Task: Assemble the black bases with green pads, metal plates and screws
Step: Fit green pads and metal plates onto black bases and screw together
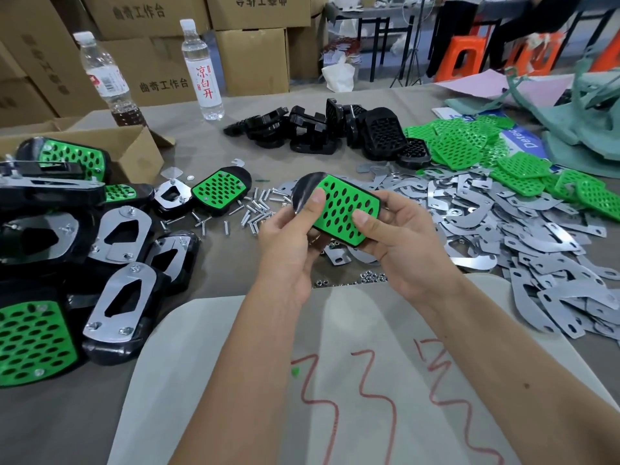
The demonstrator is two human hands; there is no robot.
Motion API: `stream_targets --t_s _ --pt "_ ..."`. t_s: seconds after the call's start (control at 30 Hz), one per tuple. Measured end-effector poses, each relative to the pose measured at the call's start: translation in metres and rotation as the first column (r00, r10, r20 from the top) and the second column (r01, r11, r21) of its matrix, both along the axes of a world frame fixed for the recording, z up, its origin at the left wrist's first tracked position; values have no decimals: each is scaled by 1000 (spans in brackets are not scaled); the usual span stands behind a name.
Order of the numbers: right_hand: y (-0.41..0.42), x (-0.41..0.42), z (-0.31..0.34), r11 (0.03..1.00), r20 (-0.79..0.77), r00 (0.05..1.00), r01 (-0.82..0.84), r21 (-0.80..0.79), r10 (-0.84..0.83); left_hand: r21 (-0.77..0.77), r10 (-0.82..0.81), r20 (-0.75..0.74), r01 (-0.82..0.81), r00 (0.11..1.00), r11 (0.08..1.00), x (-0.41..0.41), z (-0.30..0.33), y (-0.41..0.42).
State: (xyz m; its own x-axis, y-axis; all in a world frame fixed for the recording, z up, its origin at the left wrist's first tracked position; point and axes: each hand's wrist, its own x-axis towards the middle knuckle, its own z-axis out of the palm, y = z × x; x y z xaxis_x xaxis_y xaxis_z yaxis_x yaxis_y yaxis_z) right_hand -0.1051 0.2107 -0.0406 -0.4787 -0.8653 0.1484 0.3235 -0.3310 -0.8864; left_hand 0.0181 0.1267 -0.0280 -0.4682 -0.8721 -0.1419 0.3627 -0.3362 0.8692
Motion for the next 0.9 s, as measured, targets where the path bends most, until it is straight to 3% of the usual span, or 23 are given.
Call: stream_targets --t_s 0.27,0.57,0.67,0.8,0.9 --pt "0 -6 -4 982 -81 981 -170 84 177 -72 176 52 -172 983 983 3 -4 -11" --pt "1 -3 1 996 -257 966 2 92 22 69 95 54 -98 994 993 3 -1 -9" --pt "1 0 -1 992 -291 956 5 123 31 22 130 64 -132 989 991 3 3 -9" --pt "1 3 -5 976 -226 960 -124 180 164 -16 223 86 -223 971 975 -1 5 -4" --pt "1 4 -3 979 -198 967 -133 153 162 -6 215 96 -216 972 976 0 3 -5"
